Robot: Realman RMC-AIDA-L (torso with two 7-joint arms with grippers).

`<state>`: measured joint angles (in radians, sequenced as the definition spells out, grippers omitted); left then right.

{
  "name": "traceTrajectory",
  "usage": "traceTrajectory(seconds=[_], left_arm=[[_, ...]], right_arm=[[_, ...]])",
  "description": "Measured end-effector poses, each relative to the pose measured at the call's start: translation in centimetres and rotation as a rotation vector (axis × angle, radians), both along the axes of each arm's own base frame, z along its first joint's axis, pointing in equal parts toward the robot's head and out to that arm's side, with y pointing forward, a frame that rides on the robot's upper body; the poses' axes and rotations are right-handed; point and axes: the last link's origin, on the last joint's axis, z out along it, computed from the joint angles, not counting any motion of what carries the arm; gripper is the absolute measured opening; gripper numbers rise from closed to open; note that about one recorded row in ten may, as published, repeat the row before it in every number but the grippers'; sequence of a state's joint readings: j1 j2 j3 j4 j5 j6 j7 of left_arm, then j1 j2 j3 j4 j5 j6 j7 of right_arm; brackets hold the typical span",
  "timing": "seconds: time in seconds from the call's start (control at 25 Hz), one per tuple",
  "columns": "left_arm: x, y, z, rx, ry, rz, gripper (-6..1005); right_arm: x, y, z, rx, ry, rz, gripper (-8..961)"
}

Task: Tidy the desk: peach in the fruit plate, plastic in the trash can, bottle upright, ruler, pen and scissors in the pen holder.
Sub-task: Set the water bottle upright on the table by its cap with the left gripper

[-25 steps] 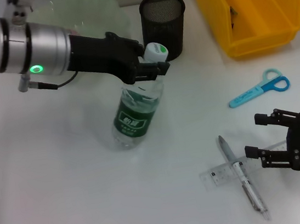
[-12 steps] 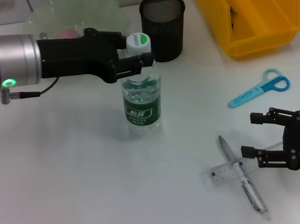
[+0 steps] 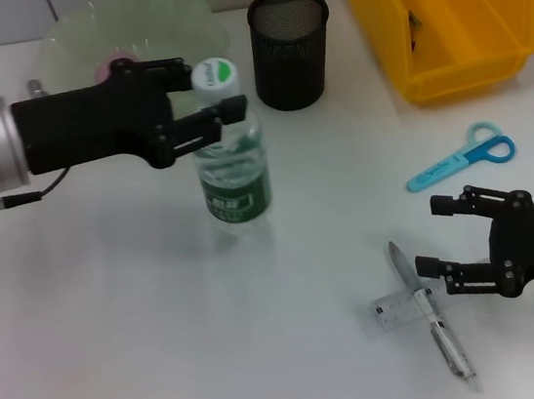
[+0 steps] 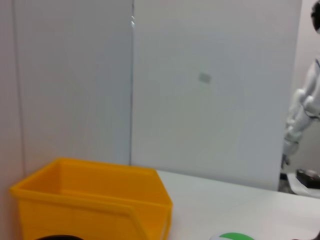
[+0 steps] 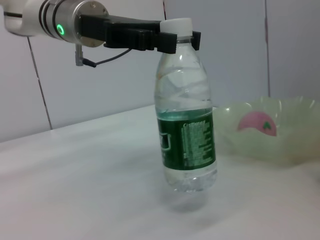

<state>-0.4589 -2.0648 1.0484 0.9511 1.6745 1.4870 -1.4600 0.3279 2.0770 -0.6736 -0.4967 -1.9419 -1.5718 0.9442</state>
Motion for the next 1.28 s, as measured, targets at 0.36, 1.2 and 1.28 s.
traceTrajectory(seconds=[0.36, 1.2, 1.28], left_arm=[[-3.3, -0.8, 1.1, 0.070, -0.073, 0.078, 443], [-8.0, -1.5, 2.6, 0.294, -0.182, 0.189, 441], [-8.2, -1.4, 2.6, 0.302, -0.187, 0.198, 441]], right_arm=[[-1.0, 0.7, -0.6, -0.022, 0.016, 0.039, 819], [-2.0, 1.6, -1.3, -0.031, 0.000, 0.089, 818], [-2.0, 1.8, -1.4, -0.028, -0.005, 0.084, 818]])
